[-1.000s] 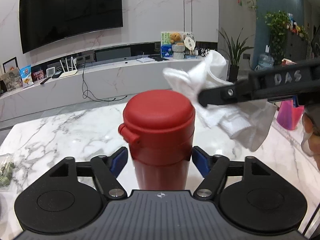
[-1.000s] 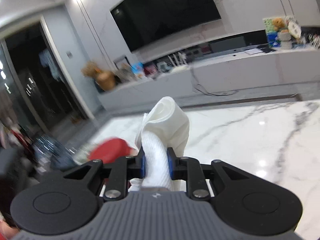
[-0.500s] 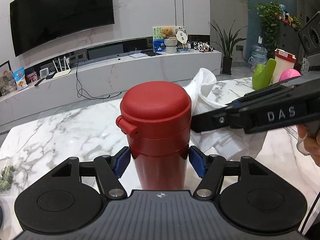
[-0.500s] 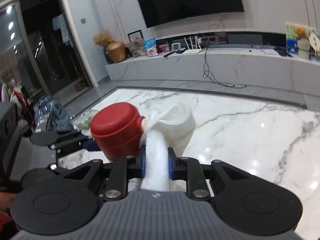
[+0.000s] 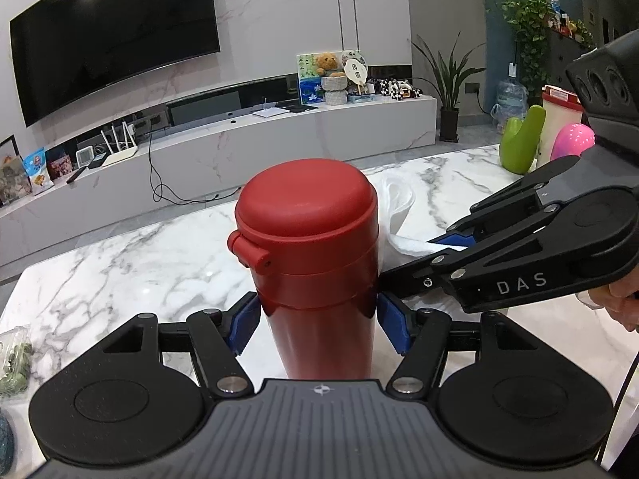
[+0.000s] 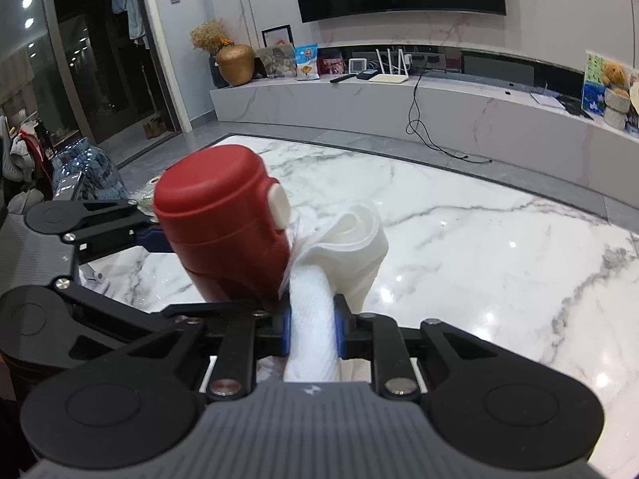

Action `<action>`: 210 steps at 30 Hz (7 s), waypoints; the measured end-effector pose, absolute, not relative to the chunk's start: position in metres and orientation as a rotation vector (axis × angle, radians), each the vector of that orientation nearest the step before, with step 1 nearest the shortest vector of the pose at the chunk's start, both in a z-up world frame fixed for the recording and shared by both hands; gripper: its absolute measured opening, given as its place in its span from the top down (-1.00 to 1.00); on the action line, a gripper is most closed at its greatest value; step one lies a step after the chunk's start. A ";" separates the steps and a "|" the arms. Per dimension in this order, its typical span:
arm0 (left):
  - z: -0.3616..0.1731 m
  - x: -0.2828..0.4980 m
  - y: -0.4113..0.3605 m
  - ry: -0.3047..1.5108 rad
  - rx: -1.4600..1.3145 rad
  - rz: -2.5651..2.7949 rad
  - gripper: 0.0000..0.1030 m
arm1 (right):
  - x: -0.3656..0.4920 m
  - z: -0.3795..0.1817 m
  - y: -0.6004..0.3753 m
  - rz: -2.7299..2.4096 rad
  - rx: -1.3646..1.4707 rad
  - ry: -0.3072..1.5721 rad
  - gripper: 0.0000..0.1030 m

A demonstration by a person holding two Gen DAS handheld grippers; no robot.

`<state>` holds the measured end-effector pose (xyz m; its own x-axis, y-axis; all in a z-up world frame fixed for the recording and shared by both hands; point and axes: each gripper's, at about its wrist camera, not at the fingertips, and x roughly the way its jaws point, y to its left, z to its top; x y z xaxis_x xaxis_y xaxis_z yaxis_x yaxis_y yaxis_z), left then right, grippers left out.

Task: Clean container
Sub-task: 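Move the cloth in the right tool down to the red bottle body, then wipe the red bottle body with the cloth in the right tool, then rub the cloth in the right tool along the red bottle side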

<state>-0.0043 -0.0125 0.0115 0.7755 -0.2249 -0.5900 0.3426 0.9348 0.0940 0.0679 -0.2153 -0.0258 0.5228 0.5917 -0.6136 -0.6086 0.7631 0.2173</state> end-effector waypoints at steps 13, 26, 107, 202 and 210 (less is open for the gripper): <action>0.019 -0.009 -0.006 0.606 0.168 -0.322 -0.22 | 0.074 -0.067 -0.209 0.613 -0.235 0.908 0.28; 0.023 -0.006 0.000 0.611 0.126 -0.318 -0.23 | 0.070 -0.061 -0.231 0.546 0.027 0.844 -0.18; 0.025 -0.010 0.005 0.597 0.116 -0.344 -0.12 | 0.089 -0.090 -0.188 0.565 -0.121 0.863 0.46; 0.021 -0.009 0.010 0.594 0.152 -0.366 -0.22 | 0.078 -0.049 -0.194 0.820 -0.511 0.610 0.48; 0.021 -0.016 0.008 0.612 0.144 -0.305 -0.35 | 0.084 -0.073 -0.187 0.792 -0.514 0.725 0.48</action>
